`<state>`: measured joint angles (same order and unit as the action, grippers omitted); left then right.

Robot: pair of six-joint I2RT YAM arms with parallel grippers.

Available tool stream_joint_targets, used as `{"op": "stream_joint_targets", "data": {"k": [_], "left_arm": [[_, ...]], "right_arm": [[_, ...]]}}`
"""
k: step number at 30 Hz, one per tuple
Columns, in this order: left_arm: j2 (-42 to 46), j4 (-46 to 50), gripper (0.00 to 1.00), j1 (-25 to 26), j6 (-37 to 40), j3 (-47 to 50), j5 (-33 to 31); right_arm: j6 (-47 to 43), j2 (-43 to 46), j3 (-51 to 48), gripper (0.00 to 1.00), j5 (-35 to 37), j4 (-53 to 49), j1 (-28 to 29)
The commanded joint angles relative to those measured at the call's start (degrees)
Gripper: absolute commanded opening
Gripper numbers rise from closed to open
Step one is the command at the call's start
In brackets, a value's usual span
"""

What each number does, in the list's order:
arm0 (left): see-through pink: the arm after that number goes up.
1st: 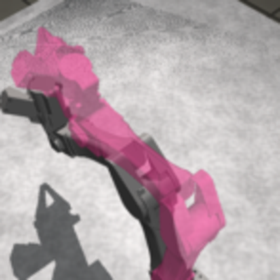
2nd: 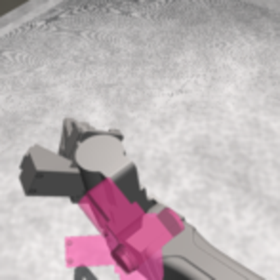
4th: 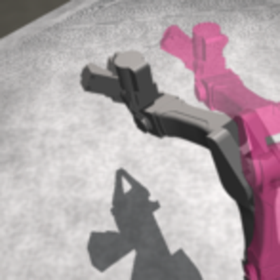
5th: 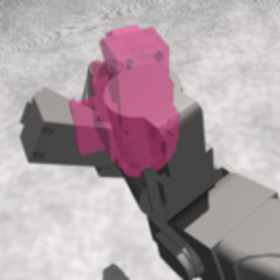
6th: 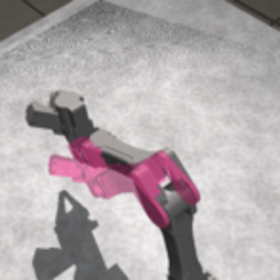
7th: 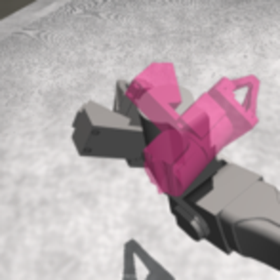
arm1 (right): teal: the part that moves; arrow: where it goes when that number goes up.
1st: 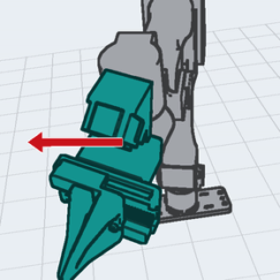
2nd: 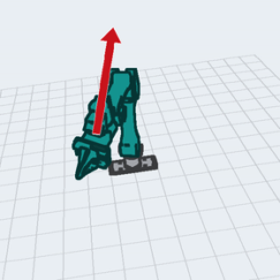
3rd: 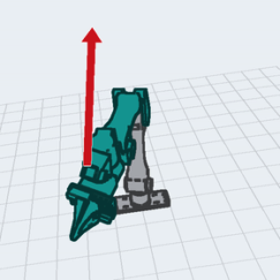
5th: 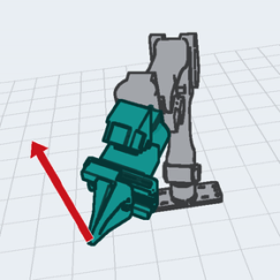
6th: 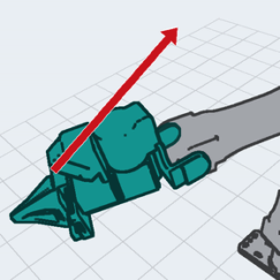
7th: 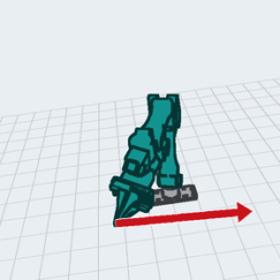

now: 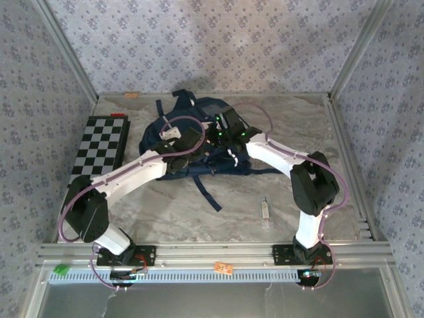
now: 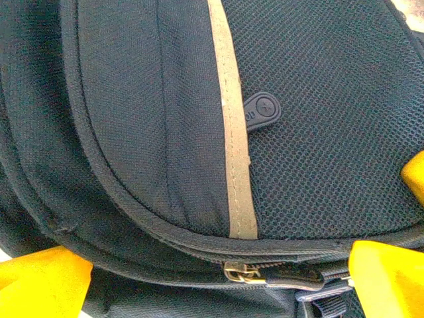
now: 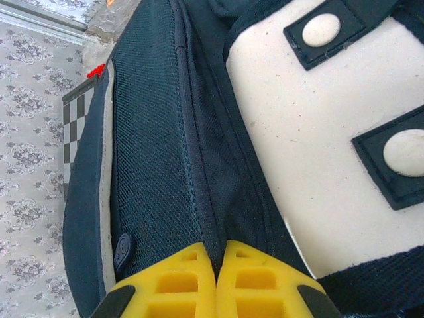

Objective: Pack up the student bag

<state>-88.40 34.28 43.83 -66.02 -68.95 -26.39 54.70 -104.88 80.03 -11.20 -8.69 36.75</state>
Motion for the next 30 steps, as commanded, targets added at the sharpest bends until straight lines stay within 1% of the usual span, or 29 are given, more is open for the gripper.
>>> {"op": "stream_joint_targets", "data": {"k": [1,6,8,12,16,20,24,27,30], "left_arm": [[-0.32,-1.61,0.97,-0.46,-0.98,0.21,-1.19],[-2.33,1.05,0.99,-0.59,-0.01,-1.06,-1.33],[-2.12,0.30,1.00,-0.40,-0.07,-0.74,-0.84],[0.31,-3.12,1.00,0.73,0.34,2.10,-2.70],[0.74,-2.07,1.00,0.09,0.45,1.99,-3.11],[3.15,-7.48,1.00,1.10,1.83,5.72,-3.90],[2.93,-7.10,1.00,1.50,3.35,5.16,-4.00],[2.66,-9.52,1.00,1.33,5.33,5.22,-2.95],[2.33,-9.95,1.00,1.93,6.48,4.34,-2.67]], "right_arm": [[1.54,3.02,0.80,0.00,-0.83,4.96,0.41],[2.16,2.75,1.26,0.00,-0.77,5.60,0.15],[2.33,2.49,1.72,0.00,-0.67,5.08,0.08],[3.11,2.23,1.63,0.00,-0.66,5.67,-0.35],[3.31,1.70,1.99,0.00,-0.91,5.81,-0.37],[3.23,1.44,2.15,0.00,-0.98,5.88,-0.46],[3.42,1.34,2.19,0.00,-1.01,5.87,-0.67],[3.32,1.35,2.16,0.00,-0.93,6.12,-0.54],[3.40,1.26,2.30,0.00,-0.93,6.14,-0.67]]}}
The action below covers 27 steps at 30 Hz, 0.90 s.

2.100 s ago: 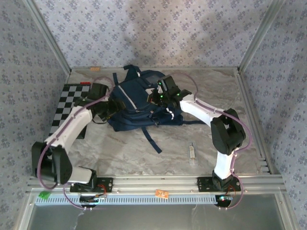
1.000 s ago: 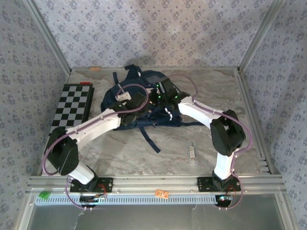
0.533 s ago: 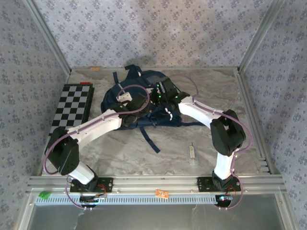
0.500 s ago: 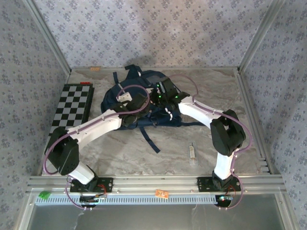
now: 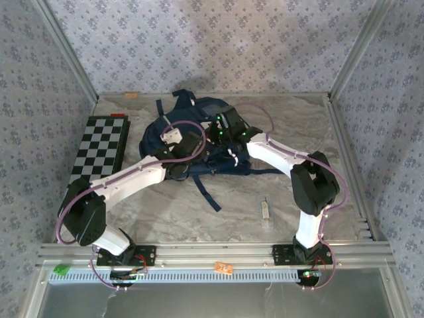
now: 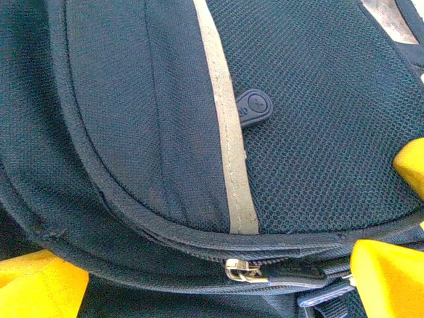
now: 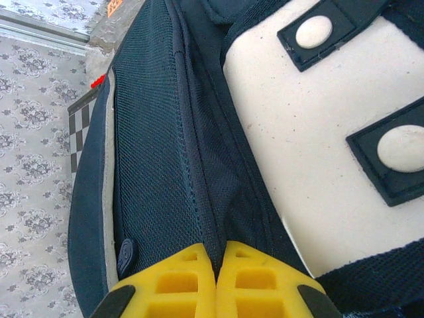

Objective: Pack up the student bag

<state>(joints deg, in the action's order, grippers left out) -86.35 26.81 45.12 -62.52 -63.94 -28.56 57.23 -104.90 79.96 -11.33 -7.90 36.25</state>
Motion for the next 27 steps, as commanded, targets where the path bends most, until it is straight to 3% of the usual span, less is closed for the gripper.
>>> {"op": "stream_joint_targets", "data": {"k": [1,10,20,27], "left_arm": [[0.44,-2.76,1.00,1.04,3.49,-0.61,-0.87],[-1.13,-1.55,1.00,0.45,3.61,-2.47,-0.50],[-3.56,6.88,1.00,-1.47,-4.37,-5.14,-6.62],[-0.36,8.80,0.81,-3.50,-4.25,-2.83,-5.12]], "right_arm": [[0.79,1.17,2.42,0.00,-0.80,5.28,-0.22],[1.34,0.46,2.57,0.00,-1.54,6.21,-0.37],[2.78,0.14,1.83,0.00,-2.90,7.99,-0.48],[2.83,-0.10,1.85,0.00,-3.10,8.52,-0.50]]}}
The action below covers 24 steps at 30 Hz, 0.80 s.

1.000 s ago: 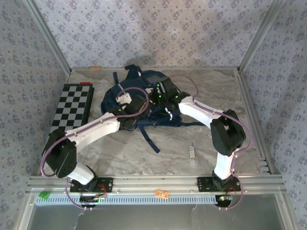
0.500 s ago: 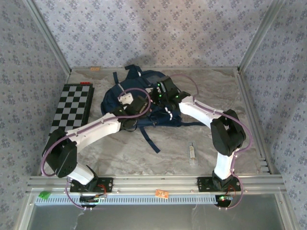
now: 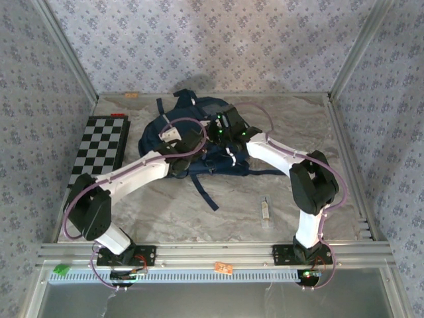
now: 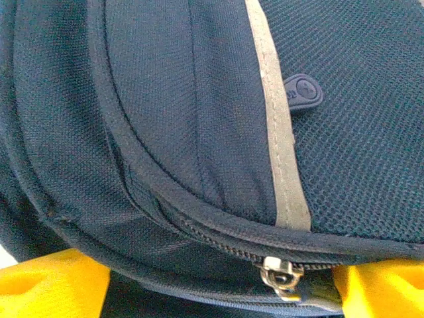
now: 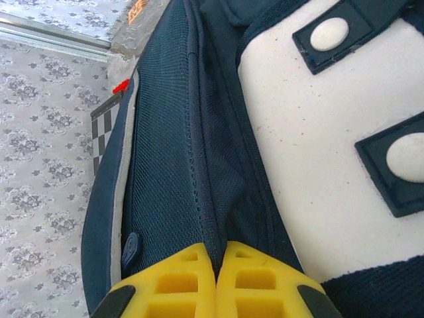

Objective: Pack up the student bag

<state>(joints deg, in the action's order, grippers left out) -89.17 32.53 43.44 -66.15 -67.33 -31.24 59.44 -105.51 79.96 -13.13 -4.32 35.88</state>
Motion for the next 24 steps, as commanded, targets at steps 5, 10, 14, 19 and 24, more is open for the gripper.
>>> {"op": "stream_joint_targets", "data": {"k": [5,10,14,19,24], "left_arm": [[2.96,4.68,0.66,-2.24,2.89,-0.98,-1.81],[2.09,5.54,0.53,-2.58,5.27,-3.11,0.11],[1.39,4.31,0.50,-3.40,7.50,-3.85,2.07],[-0.52,3.25,0.42,-4.57,10.41,-5.22,4.47],[0.27,-0.19,0.28,-4.69,14.20,-4.75,6.12]], "right_arm": [[0.47,0.27,2.13,0.00,-1.20,5.05,0.16],[0.38,0.00,2.32,0.00,-1.46,5.01,0.22],[0.41,-0.14,2.27,0.00,-1.55,5.06,0.21],[0.23,-0.42,2.46,0.00,-1.85,4.93,0.33],[0.06,-0.79,2.31,0.00,-1.61,4.57,0.21]]}}
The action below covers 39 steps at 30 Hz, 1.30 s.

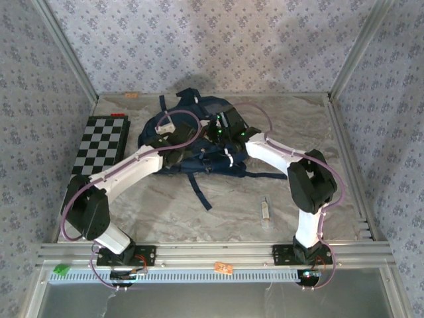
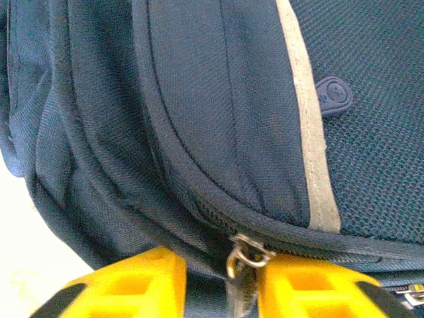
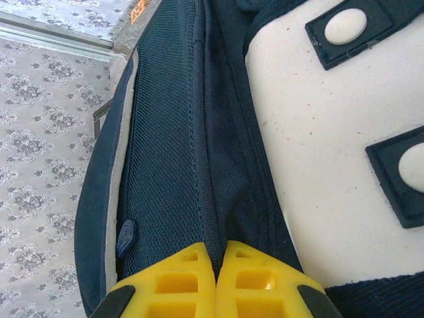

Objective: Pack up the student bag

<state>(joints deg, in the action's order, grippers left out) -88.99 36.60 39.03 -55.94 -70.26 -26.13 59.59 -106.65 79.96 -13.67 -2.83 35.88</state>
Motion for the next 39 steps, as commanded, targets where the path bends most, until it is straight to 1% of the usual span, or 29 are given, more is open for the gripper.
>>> {"op": "stream_joint_targets", "data": {"k": [1,4,6,7,12,13,15,16,18,19,22,24,28,29,31,33,35,39], "left_arm": [[0.32,-3.92,0.27,-0.27,4.29,-1.75,0.62],[0.97,-2.57,0.19,-0.86,5.89,-1.38,0.43],[1.74,-1.13,0.12,-1.70,7.04,-0.67,1.33],[2.26,-0.72,0.11,-2.11,7.38,-0.10,1.75],[4.98,1.99,0.09,-3.94,7.96,2.36,4.34],[4.94,3.61,0.10,-4.05,7.75,2.28,4.95],[4.37,7.35,0.20,-4.07,6.05,1.46,4.20],[4.15,7.87,0.22,-4.13,6.02,1.36,4.38],[3.82,8.84,0.29,-4.03,5.85,0.80,5.54],[3.62,9.29,0.30,-3.96,6.00,0.36,5.69],[3.26,11.75,0.32,-3.21,5.85,-1.53,3.13],[2.95,14.72,0.32,-2.45,5.86,-3.38,-0.12],[1.69,16.90,0.32,-2.12,8.76,-5.90,-1.65],[1.71,16.62,0.33,-2.11,10.03,-6.11,-1.72],[2.11,14.07,0.40,-2.04,14.48,-5.80,0.56],[2.65,12.60,0.49,-1.60,19.19,-6.02,2.45],[2.94,12.02,0.55,-1.16,23.48,-6.44,2.61],[2.48,11.39,0.57,-2.20,31.07,-6.98,4.35]], "right_arm": [[-0.17,0.30,2.34,0.00,-1.14,3.14,0.17],[-0.91,0.46,2.51,0.00,-0.88,2.44,-0.10],[-1.30,0.74,2.45,0.00,-0.86,2.04,-0.49],[-1.47,0.82,2.45,0.00,-0.92,1.96,-0.71],[-2.79,1.27,3.16,0.00,-0.64,0.53,-1.50],[-2.87,1.27,3.10,0.00,-0.57,0.50,-1.51],[-2.66,1.27,3.10,0.00,-0.70,0.63,-1.78],[-2.60,1.27,3.09,0.00,-0.90,0.84,-1.86],[-2.55,1.27,3.18,0.00,-0.96,0.90,-1.87],[-2.56,1.20,3.30,0.00,-0.97,0.86,-1.96],[-2.60,1.12,3.53,0.00,-1.01,0.88,-2.00],[-2.59,1.09,3.71,0.00,-1.22,0.73,-1.96],[-2.41,0.92,3.62,0.00,-1.21,0.90,-2.01],[-2.36,0.87,3.54,0.00,-1.27,1.12,-1.97],[-2.03,0.89,3.38,0.00,-1.33,1.38,-1.87],[-2.02,0.92,3.36,0.00,-1.37,1.34,-1.90],[-2.17,0.92,3.45,0.00,-1.33,1.17,-1.86],[-2.25,0.75,3.63,0.00,-1.29,1.01,-1.87]]}}
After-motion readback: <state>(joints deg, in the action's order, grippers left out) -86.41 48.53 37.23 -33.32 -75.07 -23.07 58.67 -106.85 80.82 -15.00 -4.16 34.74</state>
